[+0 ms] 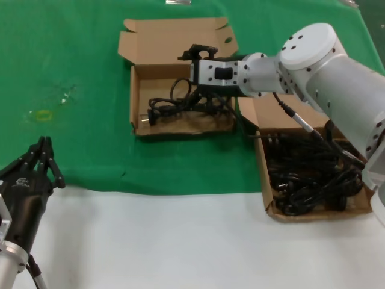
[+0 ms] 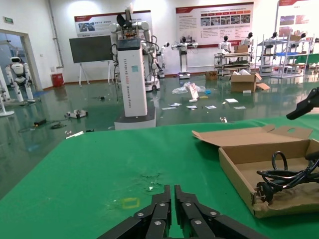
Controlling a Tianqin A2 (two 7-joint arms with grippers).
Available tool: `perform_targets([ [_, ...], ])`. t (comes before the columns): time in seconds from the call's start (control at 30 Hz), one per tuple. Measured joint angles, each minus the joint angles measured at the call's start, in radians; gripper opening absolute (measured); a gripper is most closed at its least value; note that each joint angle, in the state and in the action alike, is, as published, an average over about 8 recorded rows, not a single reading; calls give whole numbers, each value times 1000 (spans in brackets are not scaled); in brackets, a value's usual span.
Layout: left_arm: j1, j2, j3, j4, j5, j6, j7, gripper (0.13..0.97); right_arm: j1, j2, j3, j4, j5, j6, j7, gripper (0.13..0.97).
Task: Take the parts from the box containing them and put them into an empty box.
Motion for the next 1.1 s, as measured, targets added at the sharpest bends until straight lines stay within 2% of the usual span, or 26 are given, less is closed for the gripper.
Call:
perform_targets([
  [0.1, 0, 0, 0, 0, 0, 0, 0, 168, -11, 2, 9, 11, -2, 4, 5, 578],
  [0.13, 0, 0, 0, 0, 0, 0, 0, 173, -17, 4, 14, 18, -4, 7, 8, 578],
  [0.33, 0, 0, 0, 0, 0, 0, 0, 183, -89, 19, 74, 93, -20, 36, 45, 728],
  [0.4, 0, 0, 0, 0, 0, 0, 0, 211, -121, 26, 101, 127, -27, 50, 61, 778],
  [0.53, 0, 0, 0, 0, 0, 0, 0, 267, -191, 42, 160, 200, -43, 78, 97, 778],
  [0.63, 0, 0, 0, 0, 0, 0, 0, 295, -246, 54, 206, 258, -56, 101, 125, 826],
  [0.8, 0, 0, 0, 0, 0, 0, 1, 410, -339, 74, 283, 356, -77, 139, 171, 906],
  [0.9, 0, 0, 0, 0, 0, 0, 0, 479, -394, 86, 330, 413, -89, 161, 199, 920],
  [0.93, 0, 0, 0, 0, 0, 0, 0, 479, -413, 90, 345, 433, -94, 169, 208, 927],
  [1.1, 0, 0, 0, 0, 0, 0, 0, 619, -503, 110, 420, 528, -114, 206, 255, 963],
])
